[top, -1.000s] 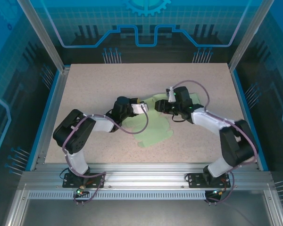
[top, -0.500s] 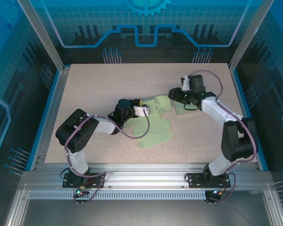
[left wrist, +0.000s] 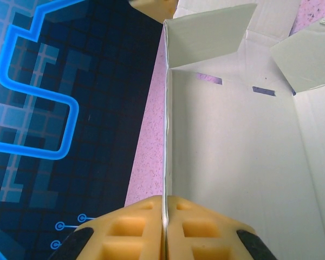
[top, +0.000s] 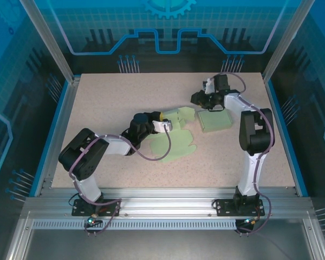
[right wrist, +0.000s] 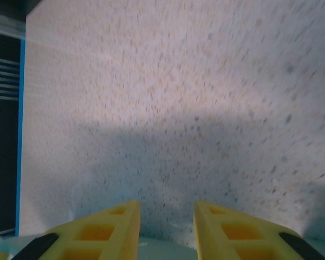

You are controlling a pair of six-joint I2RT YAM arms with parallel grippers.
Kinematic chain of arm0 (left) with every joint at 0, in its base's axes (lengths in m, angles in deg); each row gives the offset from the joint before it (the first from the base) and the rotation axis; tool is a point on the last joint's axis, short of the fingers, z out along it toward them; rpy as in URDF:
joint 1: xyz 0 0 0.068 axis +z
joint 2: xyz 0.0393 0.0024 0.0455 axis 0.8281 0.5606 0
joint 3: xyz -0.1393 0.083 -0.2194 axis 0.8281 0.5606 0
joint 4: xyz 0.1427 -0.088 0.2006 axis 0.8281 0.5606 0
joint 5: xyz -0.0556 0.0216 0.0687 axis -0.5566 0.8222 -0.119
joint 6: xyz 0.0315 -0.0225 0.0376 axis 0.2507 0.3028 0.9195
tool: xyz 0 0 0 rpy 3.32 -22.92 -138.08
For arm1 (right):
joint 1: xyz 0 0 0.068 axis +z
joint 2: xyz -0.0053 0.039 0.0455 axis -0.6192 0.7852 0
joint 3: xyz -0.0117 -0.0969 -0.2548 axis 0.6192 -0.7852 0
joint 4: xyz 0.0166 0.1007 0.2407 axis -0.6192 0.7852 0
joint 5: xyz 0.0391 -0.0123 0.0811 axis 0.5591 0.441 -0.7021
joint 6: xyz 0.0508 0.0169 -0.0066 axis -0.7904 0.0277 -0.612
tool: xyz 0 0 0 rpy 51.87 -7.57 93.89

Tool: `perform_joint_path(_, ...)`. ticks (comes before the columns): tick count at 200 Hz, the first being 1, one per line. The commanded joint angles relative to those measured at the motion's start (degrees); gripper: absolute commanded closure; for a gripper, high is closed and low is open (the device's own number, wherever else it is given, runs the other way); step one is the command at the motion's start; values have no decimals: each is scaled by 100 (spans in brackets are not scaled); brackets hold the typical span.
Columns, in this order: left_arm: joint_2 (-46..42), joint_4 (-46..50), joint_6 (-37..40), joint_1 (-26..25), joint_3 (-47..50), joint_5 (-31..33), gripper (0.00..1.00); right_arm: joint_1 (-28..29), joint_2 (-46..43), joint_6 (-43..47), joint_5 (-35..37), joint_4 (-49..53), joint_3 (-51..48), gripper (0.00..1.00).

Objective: Fold the paper box

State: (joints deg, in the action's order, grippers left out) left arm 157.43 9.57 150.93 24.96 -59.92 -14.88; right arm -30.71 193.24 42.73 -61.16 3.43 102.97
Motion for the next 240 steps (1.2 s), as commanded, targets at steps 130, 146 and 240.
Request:
perform_joint_path(130,478,-241,1120,-121,-3,396,90,457,-868,336,-320,-1397,-2037,66)
perform_joint_path(146,538,-235,1265,-150,-8,434,90,489,-1006,363,-303,-1638,-2274,66)
perform_joint_path(240,781,-400,1484,-176,-30,526,90,726,-1447,652,-181,-2219,-2920,59)
